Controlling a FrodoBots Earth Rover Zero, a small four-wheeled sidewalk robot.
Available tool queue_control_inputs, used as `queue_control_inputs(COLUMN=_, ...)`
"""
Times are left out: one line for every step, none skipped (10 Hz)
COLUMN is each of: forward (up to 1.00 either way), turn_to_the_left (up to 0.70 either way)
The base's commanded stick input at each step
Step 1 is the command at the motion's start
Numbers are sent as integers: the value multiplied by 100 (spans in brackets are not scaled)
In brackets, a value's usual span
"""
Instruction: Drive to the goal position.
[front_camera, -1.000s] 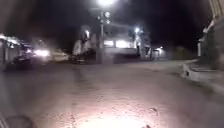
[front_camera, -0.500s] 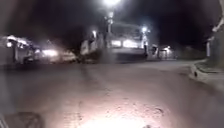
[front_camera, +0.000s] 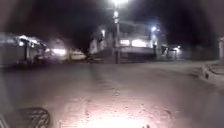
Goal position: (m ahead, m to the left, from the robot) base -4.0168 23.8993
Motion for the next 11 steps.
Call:
queue_control_inputs(forward=0, turn_to_the_left=70)
queue_control_inputs(forward=0, turn_to_the_left=70)
queue_control_inputs(forward=0, turn_to_the_left=70)
queue_control_inputs(forward=0, turn_to_the_left=70)
queue_control_inputs(forward=0, turn_to_the_left=70)
queue_control_inputs(forward=0, turn_to_the_left=70)
queue_control_inputs(forward=0, turn_to_the_left=70)
queue_control_inputs(forward=0, turn_to_the_left=70)
queue_control_inputs(forward=0, turn_to_the_left=70)
queue_control_inputs(forward=0, turn_to_the_left=70)
queue_control_inputs(forward=0, turn_to_the_left=70)
